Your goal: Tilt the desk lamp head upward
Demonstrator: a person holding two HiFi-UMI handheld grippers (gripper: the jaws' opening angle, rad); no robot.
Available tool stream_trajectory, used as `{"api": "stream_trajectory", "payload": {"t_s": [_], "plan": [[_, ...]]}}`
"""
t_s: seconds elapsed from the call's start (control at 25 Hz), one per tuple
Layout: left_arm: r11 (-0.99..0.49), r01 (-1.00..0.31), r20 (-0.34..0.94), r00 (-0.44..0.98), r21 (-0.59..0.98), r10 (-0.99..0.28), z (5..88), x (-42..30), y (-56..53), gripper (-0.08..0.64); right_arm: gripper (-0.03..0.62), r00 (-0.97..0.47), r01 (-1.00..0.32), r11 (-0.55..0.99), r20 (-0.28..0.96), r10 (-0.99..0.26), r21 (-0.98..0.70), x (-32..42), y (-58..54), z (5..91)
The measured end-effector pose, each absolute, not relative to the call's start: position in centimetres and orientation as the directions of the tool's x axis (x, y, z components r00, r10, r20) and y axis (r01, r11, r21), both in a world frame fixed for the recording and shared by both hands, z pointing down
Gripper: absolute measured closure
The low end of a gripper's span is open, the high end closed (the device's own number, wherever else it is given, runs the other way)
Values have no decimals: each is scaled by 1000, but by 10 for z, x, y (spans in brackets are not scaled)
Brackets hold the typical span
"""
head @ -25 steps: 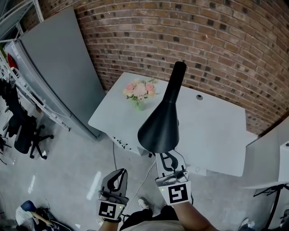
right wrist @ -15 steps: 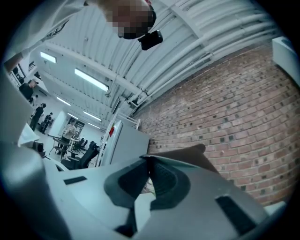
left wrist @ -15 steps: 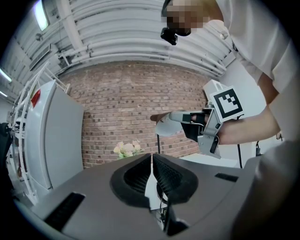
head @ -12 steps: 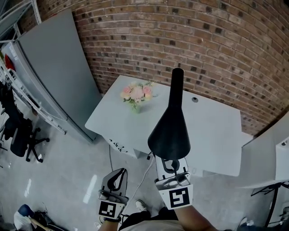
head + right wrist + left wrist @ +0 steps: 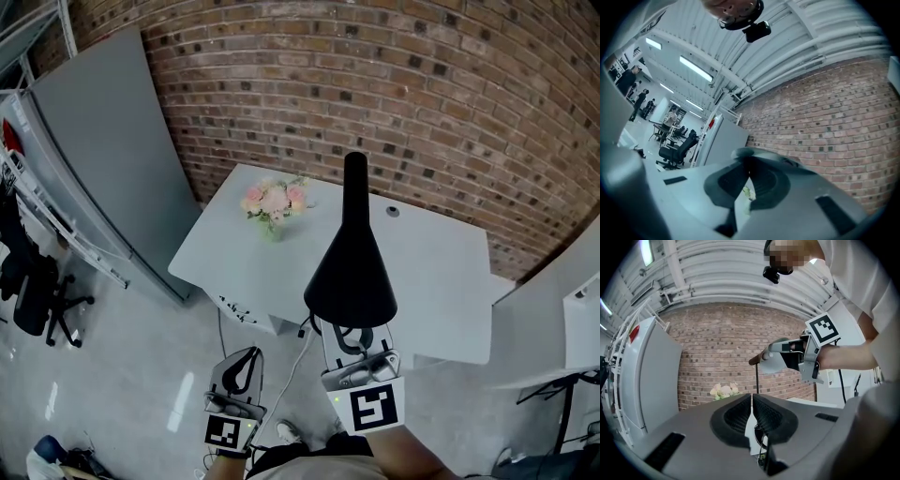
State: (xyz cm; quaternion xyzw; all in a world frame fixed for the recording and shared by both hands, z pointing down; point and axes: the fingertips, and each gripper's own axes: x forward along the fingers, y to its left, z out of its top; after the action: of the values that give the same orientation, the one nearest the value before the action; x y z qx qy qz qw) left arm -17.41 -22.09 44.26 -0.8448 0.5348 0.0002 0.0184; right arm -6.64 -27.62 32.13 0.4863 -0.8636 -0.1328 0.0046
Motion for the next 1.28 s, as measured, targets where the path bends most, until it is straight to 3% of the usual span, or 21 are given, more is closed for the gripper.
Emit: {"api": "stream_trajectory", "payload": {"t_s": [0.16,1.28], "plan": [[-440,-897,-80,443,-46,-893,430,-170,-226,540,575,-530,-835,494,-117,-840,242,-67,-277,310],[-425,-905,-117,423,-11,-899,423,-155,-219,540,574,-542,-814,497,-85,-836,301,-59,-284,268]]}}
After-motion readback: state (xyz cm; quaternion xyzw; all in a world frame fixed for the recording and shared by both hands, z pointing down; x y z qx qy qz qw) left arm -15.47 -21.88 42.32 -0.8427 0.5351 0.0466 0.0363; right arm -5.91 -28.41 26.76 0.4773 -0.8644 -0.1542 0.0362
